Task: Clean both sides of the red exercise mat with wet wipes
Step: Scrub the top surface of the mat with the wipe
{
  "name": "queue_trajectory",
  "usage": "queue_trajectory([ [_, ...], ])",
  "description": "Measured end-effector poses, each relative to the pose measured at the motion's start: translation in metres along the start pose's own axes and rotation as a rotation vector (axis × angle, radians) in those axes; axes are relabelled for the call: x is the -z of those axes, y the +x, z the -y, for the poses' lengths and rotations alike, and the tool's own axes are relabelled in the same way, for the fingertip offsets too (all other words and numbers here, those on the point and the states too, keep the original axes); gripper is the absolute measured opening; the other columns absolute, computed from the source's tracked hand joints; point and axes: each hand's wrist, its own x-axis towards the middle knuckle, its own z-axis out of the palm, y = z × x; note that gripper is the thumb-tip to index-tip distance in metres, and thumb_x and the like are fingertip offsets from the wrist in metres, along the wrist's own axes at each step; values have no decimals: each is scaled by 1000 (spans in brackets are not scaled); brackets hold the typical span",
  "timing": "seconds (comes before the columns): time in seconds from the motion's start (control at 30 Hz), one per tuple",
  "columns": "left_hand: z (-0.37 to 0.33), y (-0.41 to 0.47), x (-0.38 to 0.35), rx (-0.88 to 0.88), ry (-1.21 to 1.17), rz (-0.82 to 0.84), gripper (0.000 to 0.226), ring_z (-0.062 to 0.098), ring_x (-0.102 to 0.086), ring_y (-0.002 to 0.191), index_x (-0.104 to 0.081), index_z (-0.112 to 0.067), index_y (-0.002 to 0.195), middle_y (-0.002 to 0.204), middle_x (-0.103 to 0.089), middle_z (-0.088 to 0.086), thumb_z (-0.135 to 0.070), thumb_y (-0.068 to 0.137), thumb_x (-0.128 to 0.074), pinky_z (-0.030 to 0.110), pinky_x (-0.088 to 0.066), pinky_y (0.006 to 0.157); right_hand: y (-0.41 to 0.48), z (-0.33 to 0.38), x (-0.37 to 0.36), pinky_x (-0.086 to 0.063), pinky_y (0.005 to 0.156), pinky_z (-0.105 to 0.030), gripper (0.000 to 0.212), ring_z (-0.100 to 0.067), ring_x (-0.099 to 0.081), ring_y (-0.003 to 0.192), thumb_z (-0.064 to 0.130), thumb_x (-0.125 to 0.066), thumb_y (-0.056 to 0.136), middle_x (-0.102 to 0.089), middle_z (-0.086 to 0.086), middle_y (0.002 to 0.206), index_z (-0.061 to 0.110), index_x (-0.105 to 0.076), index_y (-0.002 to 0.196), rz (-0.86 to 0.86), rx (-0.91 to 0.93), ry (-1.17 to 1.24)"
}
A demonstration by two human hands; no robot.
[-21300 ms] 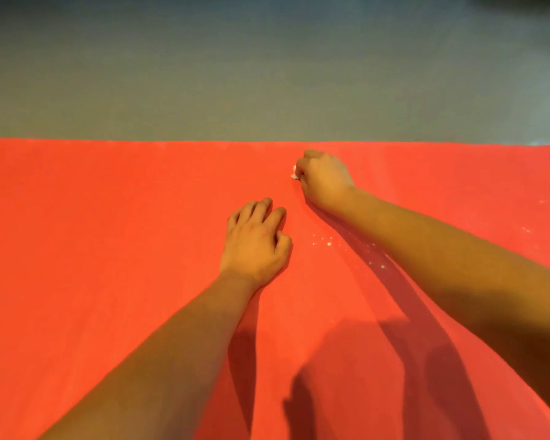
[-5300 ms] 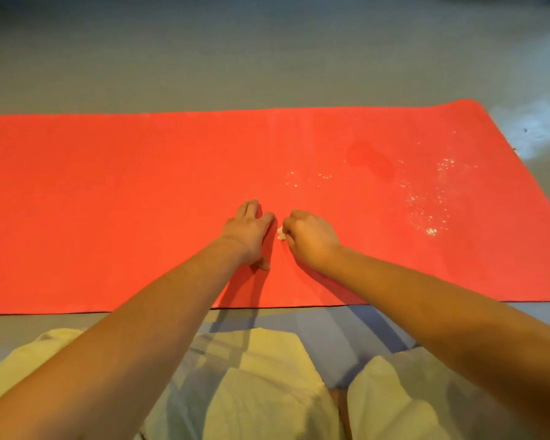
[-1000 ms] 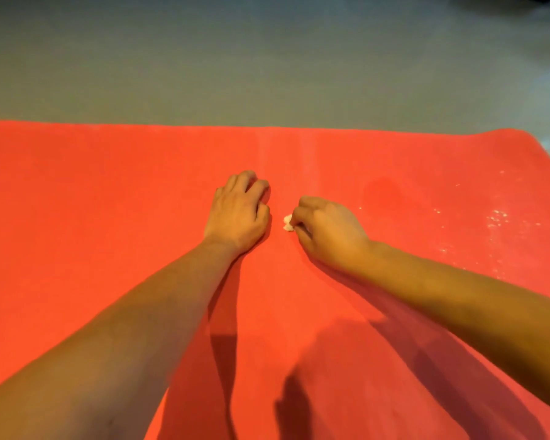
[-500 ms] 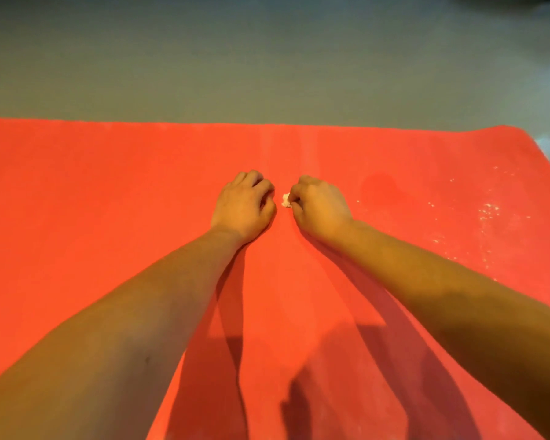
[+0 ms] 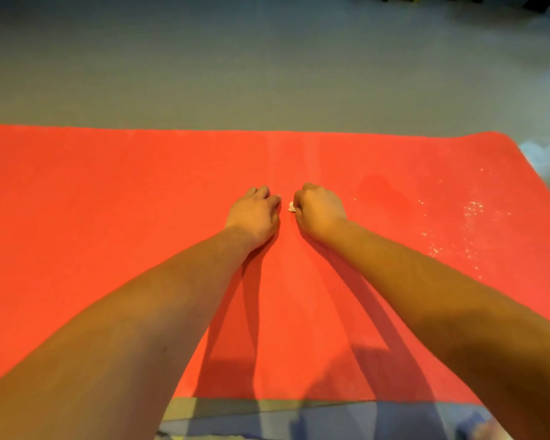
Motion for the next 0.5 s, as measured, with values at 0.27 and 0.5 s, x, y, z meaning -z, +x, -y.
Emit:
queue_trajectory([
  [0.27, -22, -61, 15, 11, 29, 72, 35, 29, -53, 113, -66, -20, 129, 119, -58, 6, -33, 103, -47, 44, -53, 83, -86, 16, 9, -43, 64, -37, 19, -33, -65, 88, 21, -53, 92, -62, -6, 98, 16, -70, 98, 79, 106, 43],
  [0.5, -53, -116, 27, 42, 57, 175, 49, 29, -48, 123, -57, -19, 145, 130, -55, 7, -30, 98, -47, 45, -51, 95, -191, 24, 14, -47, 61, -37, 10, -27, -61, 83, 21, -55, 88, -57, -1, 91, 19, -64, 88, 182, 368, 70],
])
